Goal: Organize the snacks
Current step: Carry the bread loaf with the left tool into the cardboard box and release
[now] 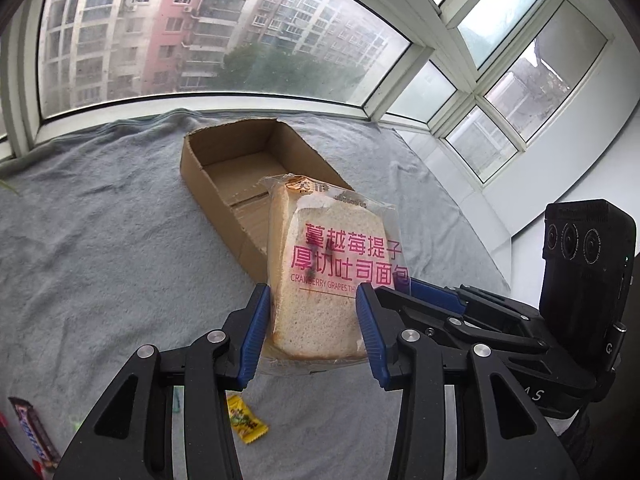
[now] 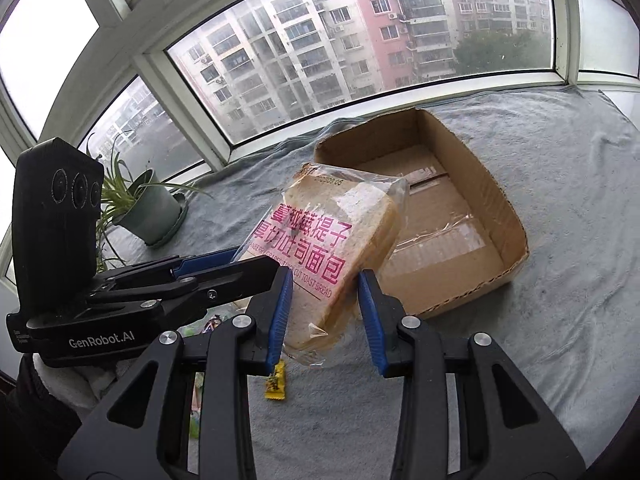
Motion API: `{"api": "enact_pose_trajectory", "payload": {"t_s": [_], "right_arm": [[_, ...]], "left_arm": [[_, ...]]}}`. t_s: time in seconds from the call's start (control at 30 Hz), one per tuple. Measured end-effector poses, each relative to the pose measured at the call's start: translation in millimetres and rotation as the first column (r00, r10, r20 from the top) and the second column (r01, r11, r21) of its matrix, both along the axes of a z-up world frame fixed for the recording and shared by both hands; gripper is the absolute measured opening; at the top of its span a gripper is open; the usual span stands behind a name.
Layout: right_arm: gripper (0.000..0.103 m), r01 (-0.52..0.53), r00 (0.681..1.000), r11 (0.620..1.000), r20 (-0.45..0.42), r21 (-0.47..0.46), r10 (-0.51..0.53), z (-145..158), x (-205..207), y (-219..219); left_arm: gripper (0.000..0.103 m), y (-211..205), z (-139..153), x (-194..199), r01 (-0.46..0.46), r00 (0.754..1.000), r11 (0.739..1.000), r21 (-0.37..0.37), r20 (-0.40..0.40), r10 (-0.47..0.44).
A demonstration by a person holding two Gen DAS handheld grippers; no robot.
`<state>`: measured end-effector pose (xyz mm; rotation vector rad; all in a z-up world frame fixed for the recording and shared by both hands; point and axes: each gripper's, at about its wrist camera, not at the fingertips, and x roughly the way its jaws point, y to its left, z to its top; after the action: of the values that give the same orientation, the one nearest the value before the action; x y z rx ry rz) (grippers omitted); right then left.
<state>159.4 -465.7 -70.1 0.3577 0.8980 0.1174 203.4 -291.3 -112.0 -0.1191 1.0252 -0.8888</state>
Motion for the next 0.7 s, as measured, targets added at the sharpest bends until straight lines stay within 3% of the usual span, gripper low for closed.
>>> {"api": "enact_pose_trajectory", "payload": {"t_s": [0.3, 0.7], "right_arm": [[0.037, 0.021, 0.999, 1.000, -0.026, -0.011, -0.021, -19, 28, -39], [0.037, 0.022, 0.998, 0.999, -0.058, -0.036, -0.024, -40, 45, -52]], "left_arm": [[0.040, -41, -14, 26, 0.029, 0.999, 1.000, 0.003, -0.024, -0.029], [0.040, -58, -31, 38, 0.037, 0.997, 0.999, 0.026, -0.062, -0.036]]}}
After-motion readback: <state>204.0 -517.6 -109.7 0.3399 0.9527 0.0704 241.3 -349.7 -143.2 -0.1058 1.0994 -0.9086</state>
